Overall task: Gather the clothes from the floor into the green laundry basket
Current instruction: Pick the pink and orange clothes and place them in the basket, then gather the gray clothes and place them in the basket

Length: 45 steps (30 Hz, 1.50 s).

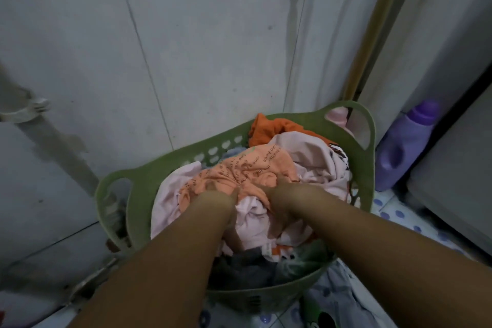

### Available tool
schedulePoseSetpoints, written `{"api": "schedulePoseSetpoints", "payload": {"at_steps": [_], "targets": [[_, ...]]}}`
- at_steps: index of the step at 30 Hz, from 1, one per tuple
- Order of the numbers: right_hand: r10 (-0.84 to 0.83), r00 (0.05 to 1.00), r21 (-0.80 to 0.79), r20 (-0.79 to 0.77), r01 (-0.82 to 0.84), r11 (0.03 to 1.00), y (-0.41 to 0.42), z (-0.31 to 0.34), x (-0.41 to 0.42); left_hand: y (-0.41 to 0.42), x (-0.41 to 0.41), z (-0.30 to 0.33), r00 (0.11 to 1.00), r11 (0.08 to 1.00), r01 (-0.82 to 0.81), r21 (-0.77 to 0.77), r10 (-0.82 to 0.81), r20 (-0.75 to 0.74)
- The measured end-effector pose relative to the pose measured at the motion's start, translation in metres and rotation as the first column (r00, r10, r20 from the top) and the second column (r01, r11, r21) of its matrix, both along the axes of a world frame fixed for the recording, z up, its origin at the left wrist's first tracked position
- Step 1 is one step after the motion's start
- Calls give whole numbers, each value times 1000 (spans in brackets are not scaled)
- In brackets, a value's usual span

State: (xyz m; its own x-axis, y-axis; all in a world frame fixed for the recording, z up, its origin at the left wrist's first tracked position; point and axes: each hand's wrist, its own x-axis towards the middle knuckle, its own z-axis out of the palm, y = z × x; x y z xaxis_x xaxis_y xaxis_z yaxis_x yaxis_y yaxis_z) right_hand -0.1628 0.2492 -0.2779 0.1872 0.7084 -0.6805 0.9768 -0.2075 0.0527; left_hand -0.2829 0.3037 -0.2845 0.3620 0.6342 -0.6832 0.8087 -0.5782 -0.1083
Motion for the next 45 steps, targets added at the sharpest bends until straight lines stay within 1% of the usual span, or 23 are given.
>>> {"api": "schedulePoseSetpoints", "payload": {"at_steps": [4, 7, 10, 14, 17, 19, 20, 22, 23, 24, 25, 26, 27, 28, 29, 31, 33, 35, 37, 38, 40, 43, 45], "targets": [[-71, 997, 61, -2, 71, 996, 26, -33, 11, 16, 18, -14, 1000, 1000, 8, -20, -8, 3], [-122, 992, 77, -20, 123, 989, 40, -49, 21, 21, 23, -22, 999, 999, -41, -29, 41, 16], [-141, 990, 100, -7, 141, 985, 37, -56, 20, 11, 12, -28, 973, 979, -203, 23, 199, 120], [-133, 991, 117, -29, 135, 984, 1, -44, 7, -20, -12, -18, 989, 995, -96, 3, 96, 110], [-91, 994, 147, -55, 98, 984, -34, -18, 1, -41, -25, 9, 996, 999, -41, -31, 44, 81], [-58, 991, 240, -117, 85, 967, -54, 1, 2, -52, -24, 34, 989, 997, -59, -56, 66, 132], [-55, 983, 316, -176, 110, 942, -67, 12, 3, -60, -21, 47, 975, 997, -75, -30, 79, 209], [-94, 947, 486, -306, 240, 840, -93, 29, 6, -77, -8, 63, 884, 984, -144, 107, 79, 462], [-119, 920, 569, -372, 328, 754, -108, 34, 9, -88, 0, 70, 773, 967, -200, 157, 58, 632], [-149, 888, 634, -436, 420, 650, -125, 36, 14, -102, 10, 71, 601, 953, -263, 149, 41, 798], [-154, 850, 674, -504, 499, 545, -135, 37, 18, -113, 18, 74, 409, 946, -308, 98, 39, 911], [-173, 800, 668, -575, 581, 466, -153, 35, 23, -130, 28, 74, 261, 956, -293, 20, 59, 963], [-187, 747, 636, -638, 648, 420, -168, 31, 27, -146, 37, 73, 154, 967, -247, -59, 99, 983], [-221, 709, 602, -670, 693, 397, -183, 23, 31, -161, 45, 67, 95, 974, -188, -123, 143, 985], [-259, 689, 579, -677, 716, 390, -197, 12, 36, -176, 53, 58, 75, 976, -134, -174, 185, 980], [-367, 671, 533, -644, 739, 413, -224, -15, 47, -205, 67, 33, 118, 962, -54, -268, 272, 955], [-461, 663, 478, -590, 747, 462, -245, -41, 53, -220, 72, -1, 199, 923, -46, -382, 383, 902], [-531, 639, 418, -557, 768, 486, -262, -64, 53, -231, 74, -36, 328, 824, -55, -564, 549, 769], [-580, 602, 344, -549, 795, 500, -270, -89, 51, -236, 73, -70, 453, 629, -116, -769, 722, 523], [-605, 580, 310, -546, 811, 497, -273, -103, 50, -238, 72, -85, 468, 533, -170, -829, 784, 408], [-643, 526, 261, -556, 846, 466, -272, -129, 45, -240, 70, -116, 406, 447, -292, -845, 858, 313], [-665, 494, 220, -560, 863, 455, -264, -160, 35, -243, 75, -152, 191, 290, -415, -862, 955, 229], [-686, 498, 195, -531, 859, 473, -252, -181, 30, -243, 82, -168, 65, 201, -427, -882, 979, 192]]}}
